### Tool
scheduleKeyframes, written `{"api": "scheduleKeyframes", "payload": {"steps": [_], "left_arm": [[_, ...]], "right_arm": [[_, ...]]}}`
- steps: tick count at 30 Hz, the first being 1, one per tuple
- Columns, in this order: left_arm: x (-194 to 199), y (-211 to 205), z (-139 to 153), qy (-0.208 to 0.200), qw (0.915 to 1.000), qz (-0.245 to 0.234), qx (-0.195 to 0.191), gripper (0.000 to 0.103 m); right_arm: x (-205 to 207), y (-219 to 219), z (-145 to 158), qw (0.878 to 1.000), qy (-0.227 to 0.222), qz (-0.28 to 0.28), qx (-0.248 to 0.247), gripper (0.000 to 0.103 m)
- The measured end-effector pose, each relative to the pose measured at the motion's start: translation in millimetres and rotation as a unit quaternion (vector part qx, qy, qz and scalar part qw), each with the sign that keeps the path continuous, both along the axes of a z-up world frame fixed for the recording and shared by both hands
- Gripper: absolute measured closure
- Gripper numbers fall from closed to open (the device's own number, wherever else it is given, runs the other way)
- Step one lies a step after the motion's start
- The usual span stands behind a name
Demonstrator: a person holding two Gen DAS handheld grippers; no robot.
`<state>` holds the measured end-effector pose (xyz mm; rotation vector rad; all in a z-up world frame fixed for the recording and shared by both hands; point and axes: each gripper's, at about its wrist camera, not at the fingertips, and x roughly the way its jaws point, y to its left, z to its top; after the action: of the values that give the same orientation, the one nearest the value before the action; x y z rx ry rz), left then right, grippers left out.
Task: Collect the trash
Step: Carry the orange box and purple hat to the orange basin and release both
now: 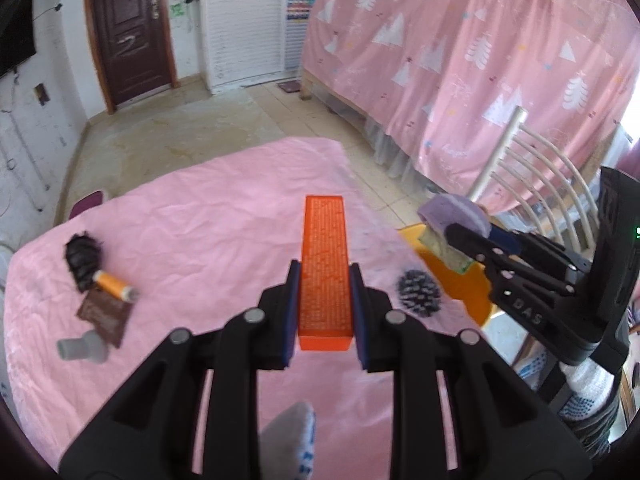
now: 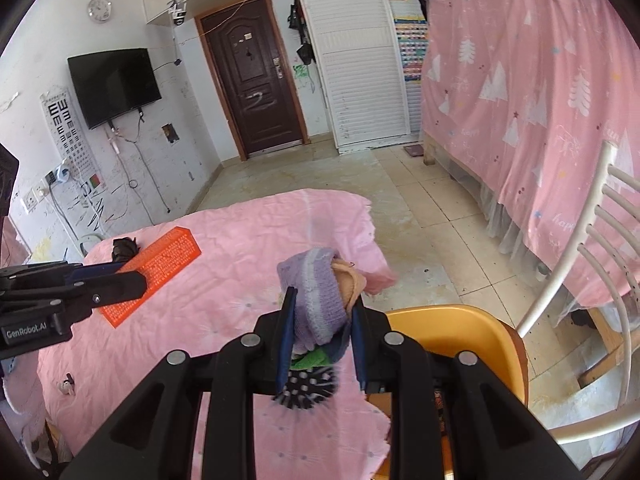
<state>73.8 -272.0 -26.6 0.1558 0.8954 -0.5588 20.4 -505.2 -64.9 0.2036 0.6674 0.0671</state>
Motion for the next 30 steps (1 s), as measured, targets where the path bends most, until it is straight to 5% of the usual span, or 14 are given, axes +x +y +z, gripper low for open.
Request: {"api": "scheduleKeyframes", "payload": {"steps": [10, 27, 30], "left_arm": [[-1, -69, -15, 0.033, 0.9970, -0.067, -0.016, 0.081], [4, -134, -33, 0.057, 0.9940, -0.092, -0.015, 0.081], [6, -139, -33, 0.063, 0.9935, -0.093, -0.021, 0.060]], "right_arm": [[-9, -58, -29, 0.998, 0.017, -0.053, 0.029, 0.089], [-5, -108, -71, 0.993, 0.046, -0.084, 0.075, 0.086], [-5, -107, -73, 0.992, 0.050, -0.086, 0.076, 0.084]]}}
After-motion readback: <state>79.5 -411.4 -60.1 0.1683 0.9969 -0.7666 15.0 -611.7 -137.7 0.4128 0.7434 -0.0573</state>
